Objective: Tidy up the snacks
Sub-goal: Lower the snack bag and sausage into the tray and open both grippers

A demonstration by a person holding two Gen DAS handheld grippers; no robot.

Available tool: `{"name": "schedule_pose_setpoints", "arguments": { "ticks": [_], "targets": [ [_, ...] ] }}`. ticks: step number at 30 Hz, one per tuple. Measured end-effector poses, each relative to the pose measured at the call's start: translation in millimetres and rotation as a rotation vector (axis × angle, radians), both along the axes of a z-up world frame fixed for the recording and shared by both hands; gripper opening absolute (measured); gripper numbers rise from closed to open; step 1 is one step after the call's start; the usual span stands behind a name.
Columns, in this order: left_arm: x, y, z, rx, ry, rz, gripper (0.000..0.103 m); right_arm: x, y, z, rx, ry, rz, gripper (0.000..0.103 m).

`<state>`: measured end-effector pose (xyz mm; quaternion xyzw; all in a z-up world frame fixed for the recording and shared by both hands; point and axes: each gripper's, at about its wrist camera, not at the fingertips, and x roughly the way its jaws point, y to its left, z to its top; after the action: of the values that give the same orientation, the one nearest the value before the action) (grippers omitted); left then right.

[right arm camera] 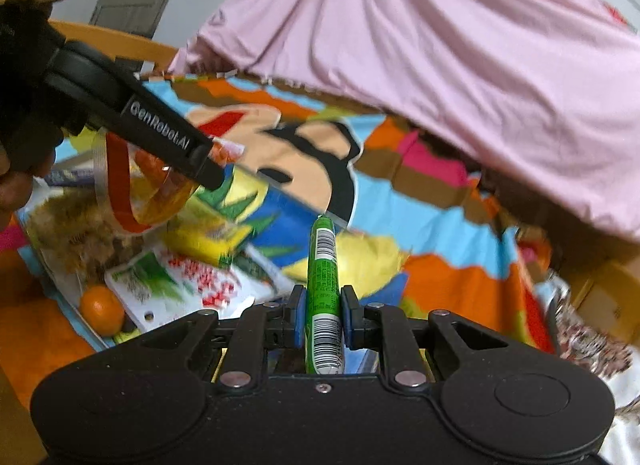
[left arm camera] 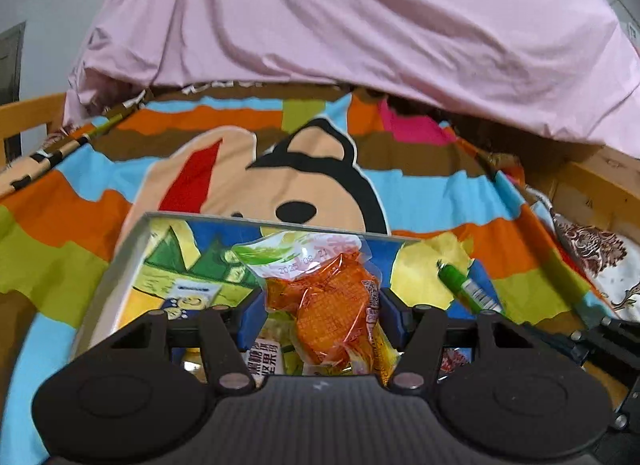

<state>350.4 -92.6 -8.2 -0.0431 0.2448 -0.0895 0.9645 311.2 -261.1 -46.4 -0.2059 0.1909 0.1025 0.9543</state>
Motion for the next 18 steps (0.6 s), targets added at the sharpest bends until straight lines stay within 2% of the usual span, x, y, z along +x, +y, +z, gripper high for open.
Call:
{"name": "schedule_pose_setpoints", "arguments": {
  "ticks": [4,18],
  "targets": [
    [8,-4,-10,0.01,0.019,0.003,0.064,10,1,-11,0.02,0.047,-0.009,0.019],
    [16,-7,-20,0.045,0.07,0.018,0.064,13,7,-22,0.007,0.09,-0.012,0.019]
  ]
}}
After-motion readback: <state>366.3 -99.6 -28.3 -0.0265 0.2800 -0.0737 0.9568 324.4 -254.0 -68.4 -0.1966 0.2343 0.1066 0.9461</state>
